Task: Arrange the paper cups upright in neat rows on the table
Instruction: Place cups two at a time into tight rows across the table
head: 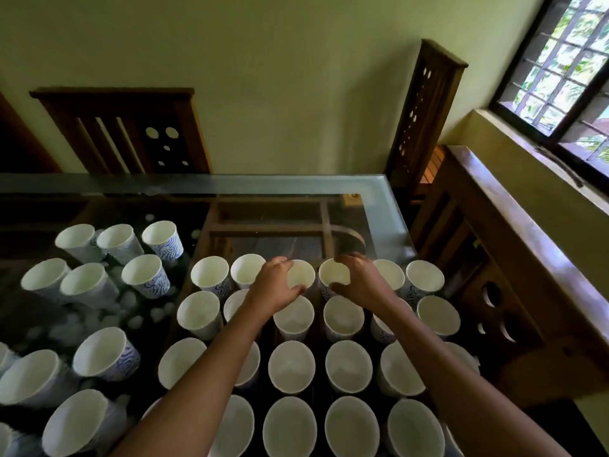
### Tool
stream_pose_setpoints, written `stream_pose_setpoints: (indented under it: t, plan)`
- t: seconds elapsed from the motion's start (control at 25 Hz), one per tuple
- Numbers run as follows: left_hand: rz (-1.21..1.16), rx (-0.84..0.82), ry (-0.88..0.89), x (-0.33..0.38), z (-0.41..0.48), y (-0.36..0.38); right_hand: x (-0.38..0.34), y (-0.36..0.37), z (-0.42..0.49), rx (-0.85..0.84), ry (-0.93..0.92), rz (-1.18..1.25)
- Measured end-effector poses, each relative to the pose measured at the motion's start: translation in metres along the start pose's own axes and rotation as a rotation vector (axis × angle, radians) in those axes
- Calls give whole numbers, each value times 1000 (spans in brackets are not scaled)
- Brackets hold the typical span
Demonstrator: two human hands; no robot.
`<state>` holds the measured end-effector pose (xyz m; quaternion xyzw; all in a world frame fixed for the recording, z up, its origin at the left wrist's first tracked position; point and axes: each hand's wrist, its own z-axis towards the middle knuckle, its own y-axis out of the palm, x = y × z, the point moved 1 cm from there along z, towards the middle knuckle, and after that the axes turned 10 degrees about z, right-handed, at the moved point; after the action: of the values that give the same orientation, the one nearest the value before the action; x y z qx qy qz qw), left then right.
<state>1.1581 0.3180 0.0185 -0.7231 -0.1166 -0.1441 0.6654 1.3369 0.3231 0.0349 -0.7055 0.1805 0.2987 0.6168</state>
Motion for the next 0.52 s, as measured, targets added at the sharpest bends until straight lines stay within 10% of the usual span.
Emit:
stream_pose_setpoints:
  t: [0.52]
  plan:
    - [-10, -25, -12, 4, 19, 8, 13, 7, 19, -39, 30, 21]
